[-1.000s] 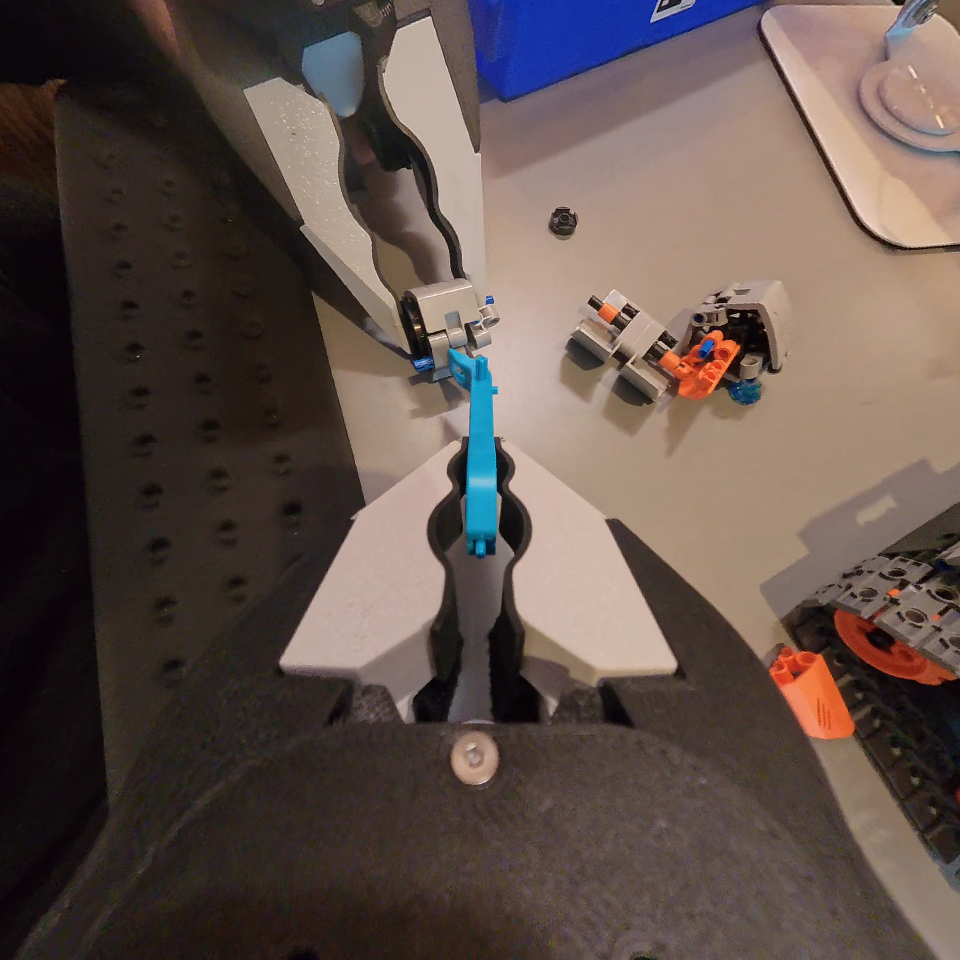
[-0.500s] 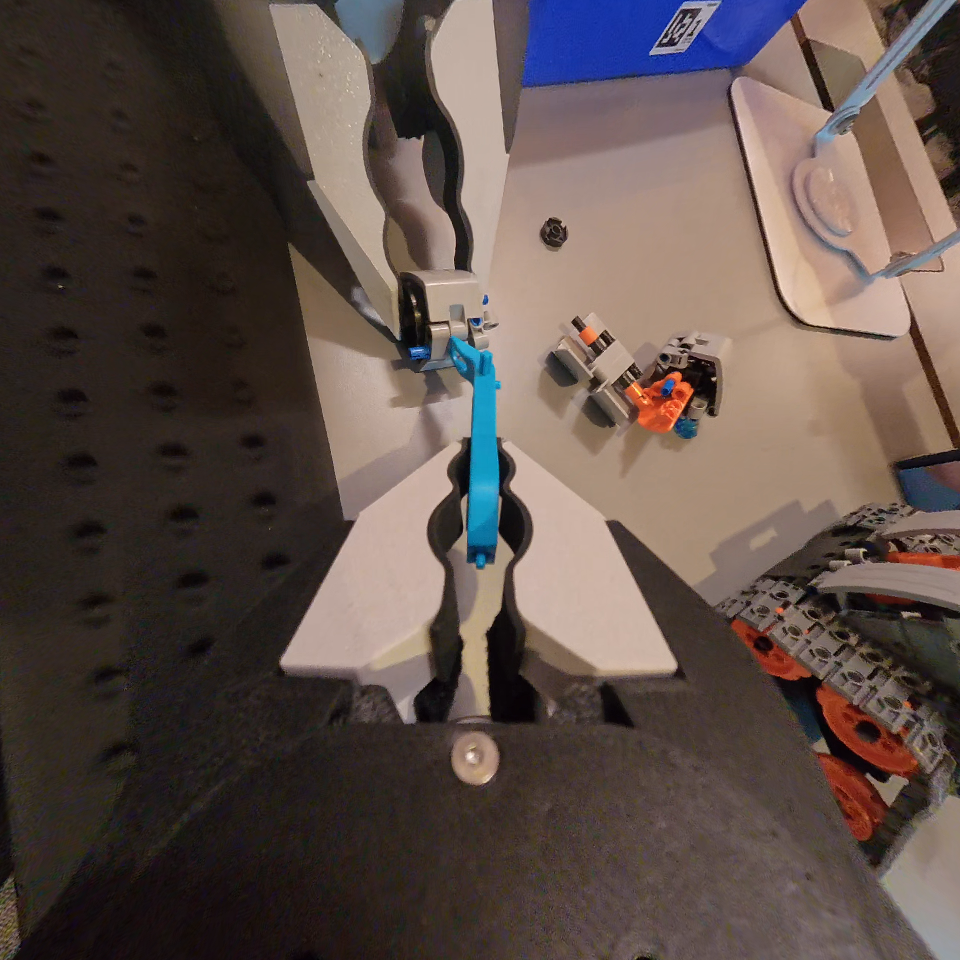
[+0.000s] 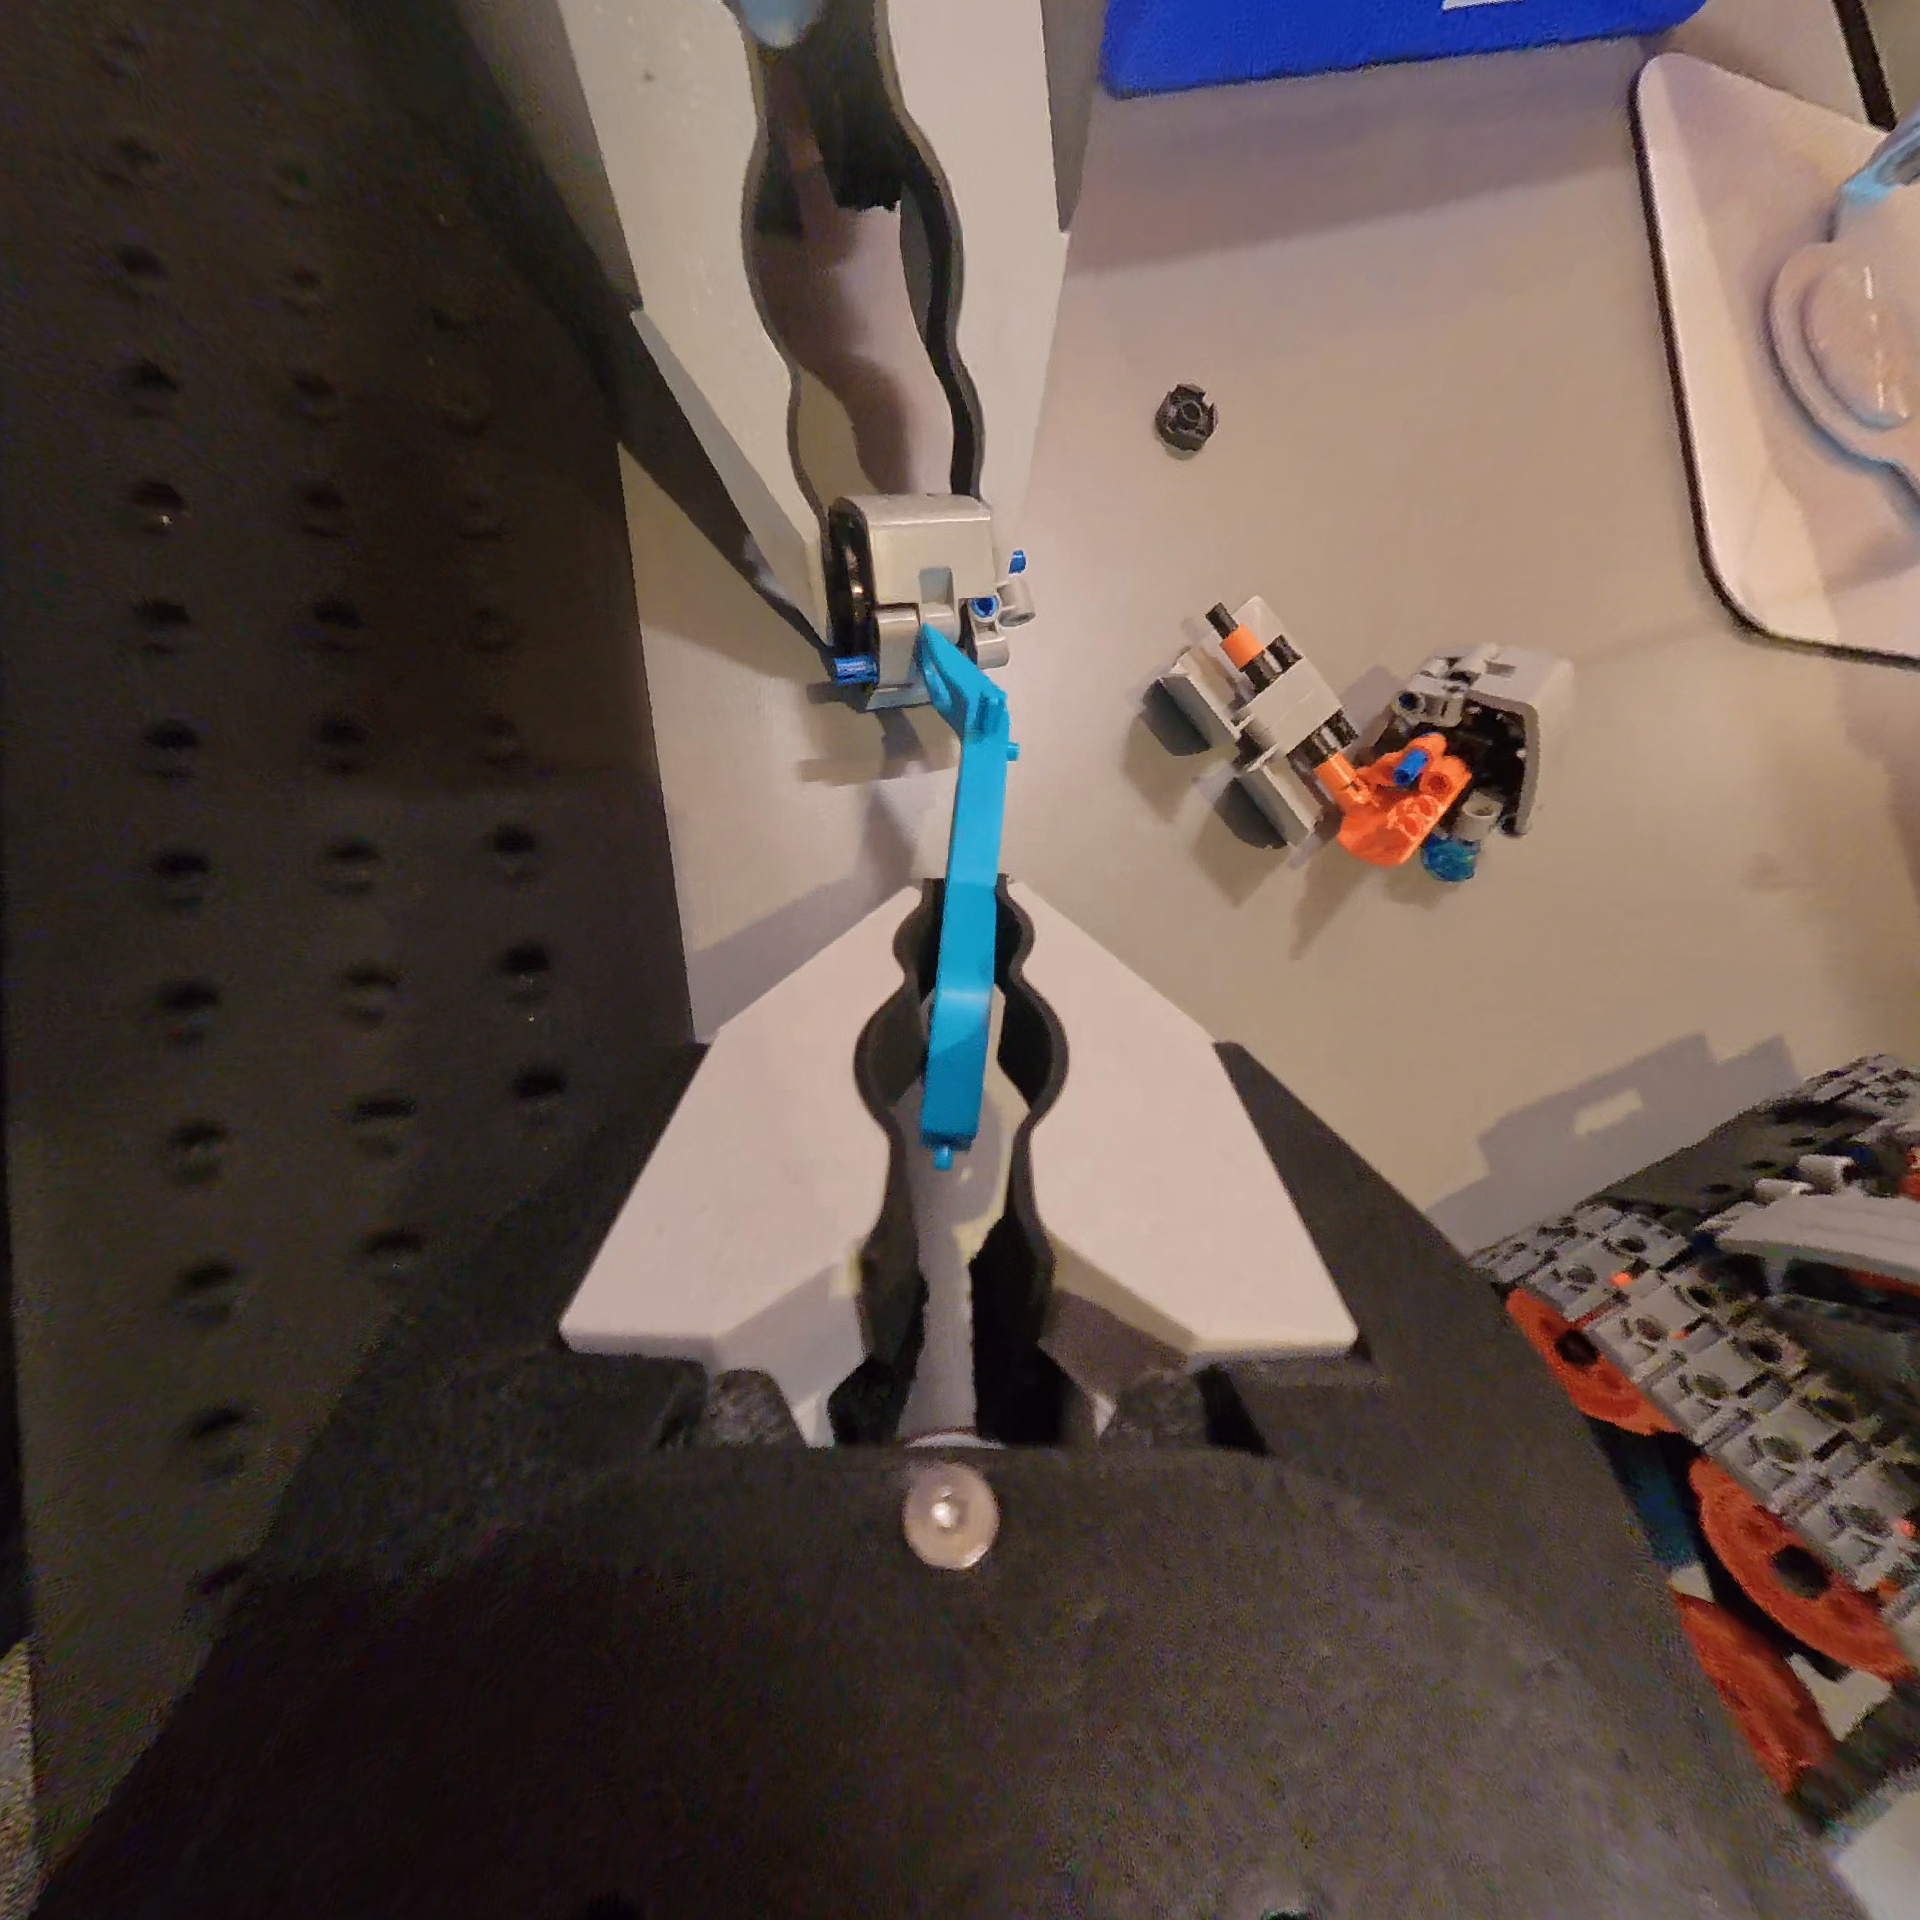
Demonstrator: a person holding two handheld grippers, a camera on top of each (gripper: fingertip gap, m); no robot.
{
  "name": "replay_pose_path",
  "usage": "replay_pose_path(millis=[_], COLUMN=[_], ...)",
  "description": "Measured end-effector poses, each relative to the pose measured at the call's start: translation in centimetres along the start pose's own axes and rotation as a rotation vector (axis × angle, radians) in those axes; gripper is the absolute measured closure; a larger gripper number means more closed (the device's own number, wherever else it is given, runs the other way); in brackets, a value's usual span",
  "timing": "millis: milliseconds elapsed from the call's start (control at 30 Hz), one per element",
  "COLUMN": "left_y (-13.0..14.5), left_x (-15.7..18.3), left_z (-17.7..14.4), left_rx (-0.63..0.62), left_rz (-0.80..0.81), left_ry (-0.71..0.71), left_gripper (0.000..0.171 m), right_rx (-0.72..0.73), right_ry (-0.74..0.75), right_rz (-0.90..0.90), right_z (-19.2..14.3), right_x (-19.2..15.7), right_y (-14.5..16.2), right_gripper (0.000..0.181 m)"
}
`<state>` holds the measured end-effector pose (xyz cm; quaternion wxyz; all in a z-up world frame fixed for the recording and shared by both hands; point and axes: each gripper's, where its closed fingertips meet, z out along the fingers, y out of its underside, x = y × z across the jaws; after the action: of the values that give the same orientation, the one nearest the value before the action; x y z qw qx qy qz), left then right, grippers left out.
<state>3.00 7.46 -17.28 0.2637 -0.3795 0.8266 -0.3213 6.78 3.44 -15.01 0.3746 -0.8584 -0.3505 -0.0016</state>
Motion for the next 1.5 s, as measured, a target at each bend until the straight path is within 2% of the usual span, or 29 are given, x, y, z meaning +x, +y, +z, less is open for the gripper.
replay_pose_path(millis=[267,467,667,967,1200,1500], left_y=[-0.2,-0.3,-0.4,-0.6,-1.2,-1.5], left_x=[0.0,-0.1,0.0,0.5,2.0,2.5], left_z=[0.1,0.2,0.2,0.2,0.1,0.2], left_rx=[0.004,-0.002,0.009,0.022,0.048,0.067], left_rz=[0.025,0.088,0.102,0.16,0.38,0.461], left_ry=[-0.006,-0.057,-0.049,-0.042,-0.044,-0.049], left_gripper=[0.142,0.142,0.142,0.142,0.142,0.142], right_rx=[-0.1,-0.12,-0.121,-0.073,-0.041,-0.054], right_ry=[0.037,0.04,0.038,-0.054,-0.196,-0.265], right_rz=[-0.117,-0.099,-0.085,-0.1,-0.195,-0.318], right_z=[-0.6,-0.4,-0.1,0.0,-0.5,-0.9], right_x=[0.7,1.1,1.5,0.4,-0.6,-0.7], right_y=[-0.2,0.4,0.7,0.4,0.6,0.5], right_gripper=[0.177,0.177,0.176,0.177,0.176,0.176])
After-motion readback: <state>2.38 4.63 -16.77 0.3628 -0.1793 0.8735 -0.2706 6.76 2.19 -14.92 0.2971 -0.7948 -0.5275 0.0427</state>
